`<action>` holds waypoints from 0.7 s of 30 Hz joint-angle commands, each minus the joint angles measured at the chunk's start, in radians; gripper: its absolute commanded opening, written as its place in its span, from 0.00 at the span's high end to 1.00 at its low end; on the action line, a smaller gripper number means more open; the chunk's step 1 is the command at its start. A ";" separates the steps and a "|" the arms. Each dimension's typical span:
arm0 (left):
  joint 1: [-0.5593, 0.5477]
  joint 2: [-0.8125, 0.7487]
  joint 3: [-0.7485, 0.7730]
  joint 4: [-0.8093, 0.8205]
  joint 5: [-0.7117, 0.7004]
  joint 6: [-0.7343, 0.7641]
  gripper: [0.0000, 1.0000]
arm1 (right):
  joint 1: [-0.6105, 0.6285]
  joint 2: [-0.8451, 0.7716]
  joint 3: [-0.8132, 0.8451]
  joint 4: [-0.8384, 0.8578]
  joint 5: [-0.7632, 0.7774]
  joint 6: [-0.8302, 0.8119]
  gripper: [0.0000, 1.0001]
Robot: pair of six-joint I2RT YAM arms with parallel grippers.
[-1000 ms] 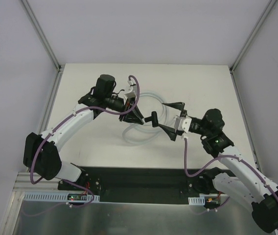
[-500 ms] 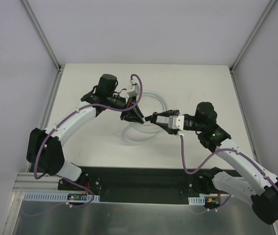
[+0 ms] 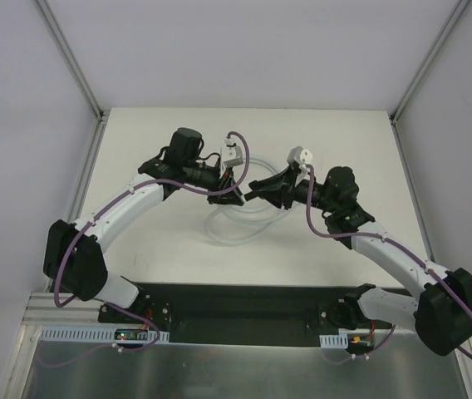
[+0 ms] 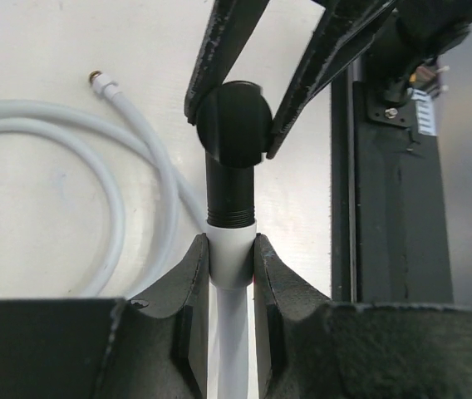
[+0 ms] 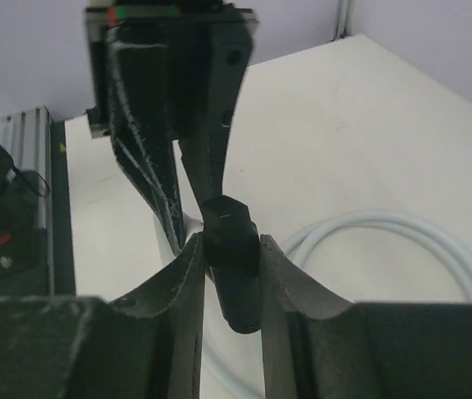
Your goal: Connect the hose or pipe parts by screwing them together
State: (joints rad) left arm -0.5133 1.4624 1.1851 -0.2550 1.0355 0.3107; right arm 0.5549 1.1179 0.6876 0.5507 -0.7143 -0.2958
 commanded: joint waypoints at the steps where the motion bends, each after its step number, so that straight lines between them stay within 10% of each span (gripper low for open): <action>1: -0.060 -0.069 0.019 0.079 -0.152 0.085 1.00 | 0.025 0.016 0.059 0.080 0.070 0.458 0.99; 7: -0.096 -0.105 -0.034 0.171 -0.336 0.079 1.00 | 0.023 0.022 0.061 -0.052 0.321 0.832 0.99; 10: -0.100 -0.111 -0.045 0.186 -0.341 0.087 1.00 | 0.022 0.037 0.047 -0.051 0.346 1.030 0.83; 12: -0.099 -0.117 -0.050 0.184 -0.345 0.094 1.00 | 0.020 0.045 0.027 0.003 0.320 1.093 0.49; 21: -0.085 -0.122 -0.068 0.174 -0.221 0.076 1.00 | -0.122 -0.174 0.012 -0.072 0.279 0.774 0.18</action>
State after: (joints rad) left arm -0.6018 1.3777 1.1217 -0.1356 0.7105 0.3893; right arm 0.4919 1.0908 0.6945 0.4671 -0.4129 0.6380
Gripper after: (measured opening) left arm 0.174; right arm 0.783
